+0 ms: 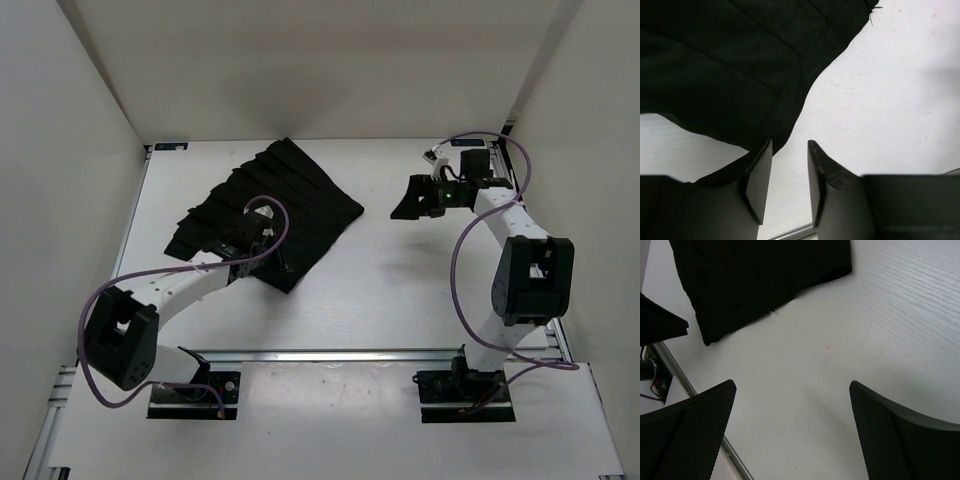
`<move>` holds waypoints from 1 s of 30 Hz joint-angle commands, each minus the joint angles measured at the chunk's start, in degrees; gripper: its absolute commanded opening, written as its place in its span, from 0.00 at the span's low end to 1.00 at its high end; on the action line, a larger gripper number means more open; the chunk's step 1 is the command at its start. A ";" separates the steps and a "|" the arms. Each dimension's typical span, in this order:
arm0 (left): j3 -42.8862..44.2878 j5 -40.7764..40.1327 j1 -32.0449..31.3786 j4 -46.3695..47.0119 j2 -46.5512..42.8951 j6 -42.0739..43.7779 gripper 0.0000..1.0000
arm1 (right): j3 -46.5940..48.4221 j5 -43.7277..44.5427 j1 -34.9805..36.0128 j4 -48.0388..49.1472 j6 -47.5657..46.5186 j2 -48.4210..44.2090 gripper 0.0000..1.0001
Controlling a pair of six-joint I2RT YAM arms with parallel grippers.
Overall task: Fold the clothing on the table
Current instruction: Move the skirt to the center of the board, then fold the skirt
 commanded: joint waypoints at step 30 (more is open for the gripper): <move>-5.43 -3.03 1.71 2.00 3.72 -0.51 0.58 | -2.12 -1.23 -0.70 -7.78 -5.00 -3.68 0.99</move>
